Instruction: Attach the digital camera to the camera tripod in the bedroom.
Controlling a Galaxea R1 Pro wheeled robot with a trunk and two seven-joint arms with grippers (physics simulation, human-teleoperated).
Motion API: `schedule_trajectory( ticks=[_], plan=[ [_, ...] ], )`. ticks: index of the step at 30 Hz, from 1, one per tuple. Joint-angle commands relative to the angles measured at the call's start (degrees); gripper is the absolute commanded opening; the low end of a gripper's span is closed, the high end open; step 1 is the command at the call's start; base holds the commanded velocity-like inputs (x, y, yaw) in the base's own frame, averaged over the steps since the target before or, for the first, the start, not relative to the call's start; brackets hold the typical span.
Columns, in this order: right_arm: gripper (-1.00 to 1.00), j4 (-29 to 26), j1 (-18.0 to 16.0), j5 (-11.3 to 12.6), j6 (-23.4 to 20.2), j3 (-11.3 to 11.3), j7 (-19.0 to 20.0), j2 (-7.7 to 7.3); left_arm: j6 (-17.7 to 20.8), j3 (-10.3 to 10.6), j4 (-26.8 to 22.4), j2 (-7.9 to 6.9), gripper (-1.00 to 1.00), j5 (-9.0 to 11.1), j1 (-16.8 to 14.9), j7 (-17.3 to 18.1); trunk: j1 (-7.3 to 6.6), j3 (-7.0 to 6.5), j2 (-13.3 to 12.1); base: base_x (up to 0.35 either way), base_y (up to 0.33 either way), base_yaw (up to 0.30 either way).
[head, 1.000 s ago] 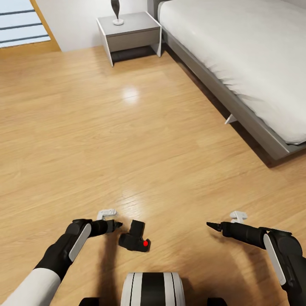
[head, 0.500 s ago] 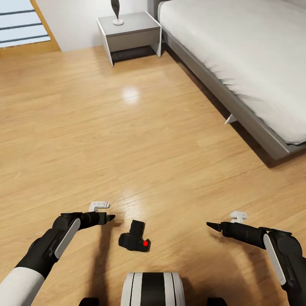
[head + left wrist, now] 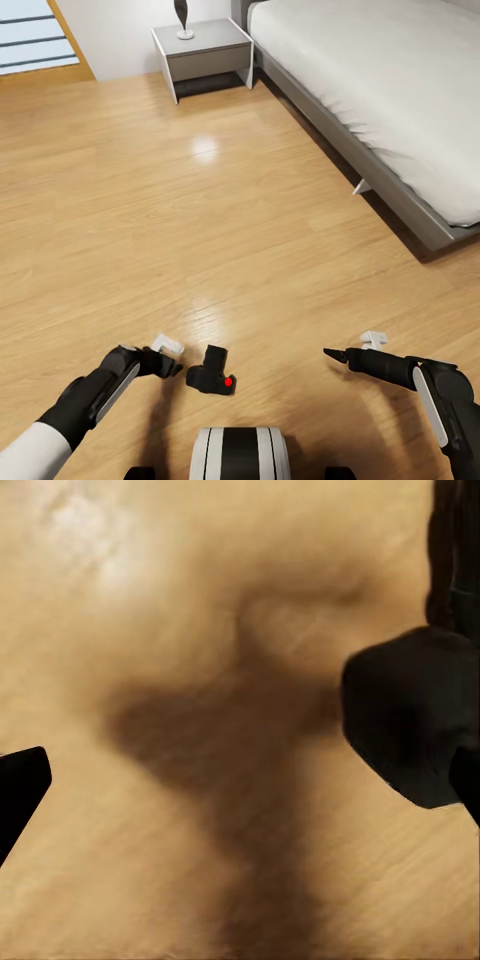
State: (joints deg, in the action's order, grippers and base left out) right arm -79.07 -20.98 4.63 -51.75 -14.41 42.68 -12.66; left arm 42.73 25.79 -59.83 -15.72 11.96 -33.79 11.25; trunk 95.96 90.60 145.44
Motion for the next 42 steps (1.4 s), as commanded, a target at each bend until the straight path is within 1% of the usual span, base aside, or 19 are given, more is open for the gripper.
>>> schedule_trajectory(
  ticks=[1,4,5,6,7,8,11,13,15,21,24,26,29,32,37,40,42],
  plan=[
    [1.0,0.0,0.0,0.5,-0.5,-0.1,-0.1,0.0,0.2,2.2,0.0,-0.28,1.0,-1.4,0.0,-0.1,-0.01,0.03,0.0,0.0,0.0,0.0],
    [1.0,0.0,0.0,0.5,-0.5,-0.1,-0.1,0.0,0.1,7.7,0.2,-0.66,1.0,-6.6,0.0,-0.3,-0.01,0.03,0.0,0.0,0.0,0.0],
    [1.0,0.0,0.0,0.5,-0.5,-0.1,-0.1,0.0,0.1,10.2,0.3,-0.77,1.0,-10.0,0.0,-0.3,-0.01,0.03,0.0,0.0,0.0,0.0],
    [1.0,0.0,0.0,0.5,-0.5,-0.1,-0.1,0.0,0.1,11.0,0.3,-0.81,1.0,-11.6,0.0,-0.4,-0.01,0.03,0.0,0.0,0.0,0.0],
    [1.0,0.0,0.0,0.5,-0.5,-0.1,-0.1,0.0,0.0,12.0,0.0,-0.91,1.0,-14.6,0.0,-0.5,-0.01,0.03,0.0,0.0,0.0,0.0],
    [1.0,0.0,0.0,0.5,-0.5,-0.1,-0.1,0.0,-0.1,11.8,-0.1,-0.94,1.0,-15.2,0.0,-0.5,-0.01,0.03,0.0,0.0,0.0,0.0],
    [1.0,0.0,0.0,0.5,-0.5,-0.1,-0.1,0.02,-1.2,10.6,-0.3,-1.0,1.0,-16.0,0.0,-0.4,-0.01,0.03,0.0,0.0,0.0,0.0],
    [1.0,0.0,0.0,0.5,-0.5,-0.1,-0.1,0.03,-3.0,10.0,-0.3,-1.02,1.0,-16.2,0.0,-0.3,-0.01,0.03,0.0,0.0,0.0,0.0],
    [1.0,0.0,0.0,0.5,-0.5,-0.1,-0.1,0.03,-5.6,9.7,-0.1,-1.04,1.0,-16.4,0.0,-0.2,-0.01,0.03,0.0,0.0,0.0,0.0],
    [1.0,0.1,0.0,0.4,-0.5,-0.1,-0.1,0.02,-14.8,9.3,1.4,-1.06,1.0,-16.5,0.0,0.3,-0.01,0.03,0.0,0.0,0.0,0.0],
    [1.0,0.1,0.0,0.4,-0.5,-0.2,-0.1,0.01,-18.5,9.2,2.3,-1.1,1.0,-16.5,0.0,1.6,-0.01,0.03,0.0,0.0,0.0,0.0],
    [1.0,0.1,0.0,0.4,-0.5,-0.2,-0.1,0.01,-20.5,9.1,2.7,-1.14,1.0,-16.5,0.0,3.1,-0.01,0.03,0.0,0.0,0.0,0.0],
    [1.0,0.1,0.0,0.4,-0.5,-0.2,-0.2,0.04,-22.8,8.8,3.1,-1.22,1.0,-16.6,0.0,6.4,-0.01,0.03,0.0,0.0,0.0,0.0],
    [1.0,0.1,0.0,0.4,-0.4,-0.1,-0.2,0.06,-24.1,8.6,3.4,-1.52,1.0,-16.7,0.0,10.9,-0.01,0.03,0.0,0.0,0.0,0.0],
    [1.0,0.1,0.0,0.4,-0.4,-0.1,-0.2,0.08,-25.1,8.3,3.4,-2.66,1.0,-17.1,0.0,21.4,-0.01,0.03,0.0,0.0,0.0,0.0],
    [1.0,0.1,0.0,0.4,-0.4,-0.1,-0.2,0.09,-25.4,8.1,3.4,-3.6,1.0,-17.9,0.0,27.6,-0.01,0.03,0.0,0.0,0.0,0.0],
    [1.0,0.1,0.0,0.4,-0.4,-0.1,-0.2,0.09,-25.6,7.9,3.3,-4.16,1.0,-18.6,0.0,30.9,-0.01,0.03,0.0,0.0,0.0,0.0]
  ],
)
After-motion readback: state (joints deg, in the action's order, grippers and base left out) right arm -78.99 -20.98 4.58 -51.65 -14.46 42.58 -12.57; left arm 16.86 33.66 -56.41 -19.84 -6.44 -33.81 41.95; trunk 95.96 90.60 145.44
